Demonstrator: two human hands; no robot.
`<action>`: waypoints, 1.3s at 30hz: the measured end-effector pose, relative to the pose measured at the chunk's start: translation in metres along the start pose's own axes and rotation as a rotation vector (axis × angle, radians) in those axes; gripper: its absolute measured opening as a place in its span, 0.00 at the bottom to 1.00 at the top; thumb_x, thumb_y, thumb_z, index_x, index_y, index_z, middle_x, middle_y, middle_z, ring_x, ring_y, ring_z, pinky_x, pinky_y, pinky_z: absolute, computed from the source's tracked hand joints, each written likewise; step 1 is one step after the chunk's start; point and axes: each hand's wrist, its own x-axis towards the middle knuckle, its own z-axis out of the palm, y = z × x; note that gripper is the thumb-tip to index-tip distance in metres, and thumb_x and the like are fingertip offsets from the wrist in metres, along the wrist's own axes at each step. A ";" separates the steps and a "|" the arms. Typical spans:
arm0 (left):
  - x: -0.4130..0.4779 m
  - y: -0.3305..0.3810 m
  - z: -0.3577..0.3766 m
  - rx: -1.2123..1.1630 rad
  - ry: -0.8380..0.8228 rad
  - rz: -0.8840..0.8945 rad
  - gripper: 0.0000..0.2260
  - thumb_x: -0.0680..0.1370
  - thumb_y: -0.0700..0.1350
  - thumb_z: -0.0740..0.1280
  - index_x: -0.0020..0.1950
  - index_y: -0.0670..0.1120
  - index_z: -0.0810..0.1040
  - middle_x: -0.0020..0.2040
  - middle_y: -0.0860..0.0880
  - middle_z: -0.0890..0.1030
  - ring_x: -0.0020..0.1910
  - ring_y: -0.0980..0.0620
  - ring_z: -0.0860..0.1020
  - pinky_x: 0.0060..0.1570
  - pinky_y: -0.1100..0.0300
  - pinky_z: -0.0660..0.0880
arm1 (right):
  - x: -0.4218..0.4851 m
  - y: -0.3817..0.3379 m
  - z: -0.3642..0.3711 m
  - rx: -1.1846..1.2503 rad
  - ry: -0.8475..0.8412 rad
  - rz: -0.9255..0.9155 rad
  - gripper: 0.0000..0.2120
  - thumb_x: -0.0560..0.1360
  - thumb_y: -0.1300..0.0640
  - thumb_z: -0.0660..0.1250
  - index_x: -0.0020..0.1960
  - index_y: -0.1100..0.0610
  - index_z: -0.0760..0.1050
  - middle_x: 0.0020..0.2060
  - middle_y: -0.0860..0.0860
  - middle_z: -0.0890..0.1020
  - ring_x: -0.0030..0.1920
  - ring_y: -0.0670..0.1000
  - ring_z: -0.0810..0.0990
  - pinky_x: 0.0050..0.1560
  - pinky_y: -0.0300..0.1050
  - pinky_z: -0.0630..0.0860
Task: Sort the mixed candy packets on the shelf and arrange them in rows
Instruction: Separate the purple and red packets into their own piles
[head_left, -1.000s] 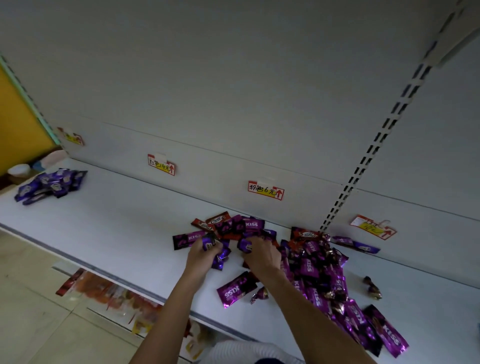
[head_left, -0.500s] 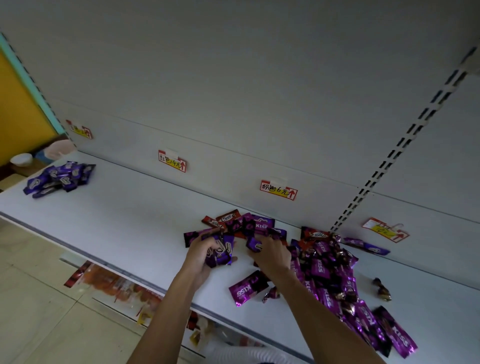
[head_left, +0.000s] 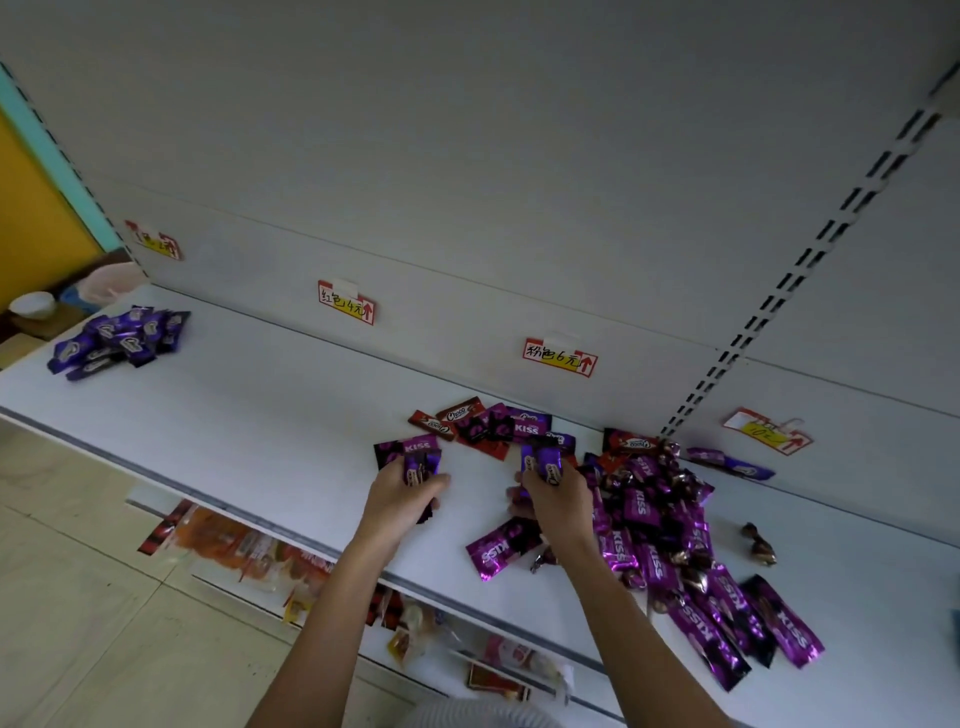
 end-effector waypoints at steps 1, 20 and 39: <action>-0.004 0.000 -0.002 0.011 0.027 0.013 0.04 0.75 0.38 0.65 0.41 0.43 0.73 0.33 0.46 0.76 0.28 0.55 0.76 0.34 0.60 0.72 | -0.008 -0.004 -0.002 0.130 -0.039 0.046 0.02 0.76 0.66 0.62 0.47 0.62 0.73 0.35 0.54 0.80 0.31 0.50 0.80 0.29 0.39 0.77; -0.212 -0.057 -0.115 -0.019 0.762 -0.047 0.09 0.79 0.40 0.59 0.47 0.54 0.72 0.42 0.50 0.80 0.38 0.51 0.75 0.38 0.59 0.71 | -0.134 -0.030 0.096 -0.313 -0.731 -0.323 0.08 0.74 0.59 0.68 0.51 0.57 0.73 0.37 0.50 0.77 0.30 0.39 0.75 0.27 0.28 0.70; -0.178 -0.091 -0.398 -0.126 0.993 -0.036 0.11 0.78 0.35 0.61 0.48 0.50 0.76 0.36 0.48 0.77 0.34 0.55 0.77 0.31 0.61 0.77 | -0.185 -0.070 0.406 -0.362 -0.944 -0.375 0.07 0.75 0.59 0.66 0.42 0.49 0.71 0.35 0.49 0.75 0.35 0.46 0.72 0.36 0.41 0.71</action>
